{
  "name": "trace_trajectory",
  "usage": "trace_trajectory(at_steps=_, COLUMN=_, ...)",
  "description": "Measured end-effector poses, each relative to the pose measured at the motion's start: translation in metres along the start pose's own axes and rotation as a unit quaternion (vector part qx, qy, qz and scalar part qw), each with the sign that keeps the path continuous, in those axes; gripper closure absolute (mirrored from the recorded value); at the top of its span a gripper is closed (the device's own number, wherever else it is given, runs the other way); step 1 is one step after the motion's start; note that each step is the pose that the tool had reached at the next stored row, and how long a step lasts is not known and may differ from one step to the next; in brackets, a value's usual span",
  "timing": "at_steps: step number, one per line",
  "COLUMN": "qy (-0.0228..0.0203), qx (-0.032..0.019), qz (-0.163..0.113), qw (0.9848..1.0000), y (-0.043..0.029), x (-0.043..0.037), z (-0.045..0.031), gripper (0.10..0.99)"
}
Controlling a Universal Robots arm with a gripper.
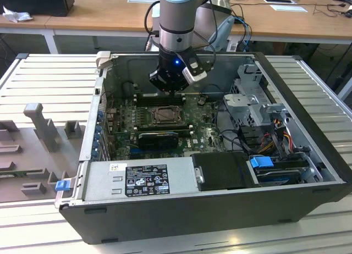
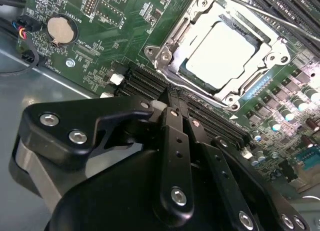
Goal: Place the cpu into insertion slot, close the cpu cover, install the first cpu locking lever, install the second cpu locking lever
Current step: 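Install the first cpu locking lever, then install the second cpu locking lever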
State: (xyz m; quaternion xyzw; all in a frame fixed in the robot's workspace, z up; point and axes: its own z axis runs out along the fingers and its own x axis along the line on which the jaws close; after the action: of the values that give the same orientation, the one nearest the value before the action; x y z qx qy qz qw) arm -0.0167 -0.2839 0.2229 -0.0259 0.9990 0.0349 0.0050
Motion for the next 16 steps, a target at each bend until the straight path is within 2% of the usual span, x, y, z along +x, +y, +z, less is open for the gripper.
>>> trace_trajectory(at_steps=4, qy=0.0001, qx=0.0001, qz=0.000, qw=1.0000, y=-0.0015, x=0.0001, z=-0.0002, gripper=0.980)
trace_trajectory(at_steps=7, qy=0.0000, qx=0.0000, qz=0.000, qw=1.0000, y=-0.0066, x=0.0003, z=-0.0006, gripper=0.980)
trace_trajectory(at_steps=10, qy=0.0001, qx=0.0001, qz=0.000, qw=1.0000, y=-0.0067, x=0.0003, z=-0.0041, gripper=0.980)
trace_trajectory(at_steps=16, qy=0.0001, qx=0.0000, qz=0.000, qw=1.0000, y=-0.0092, x=0.0004, z=-0.0046, gripper=0.980)
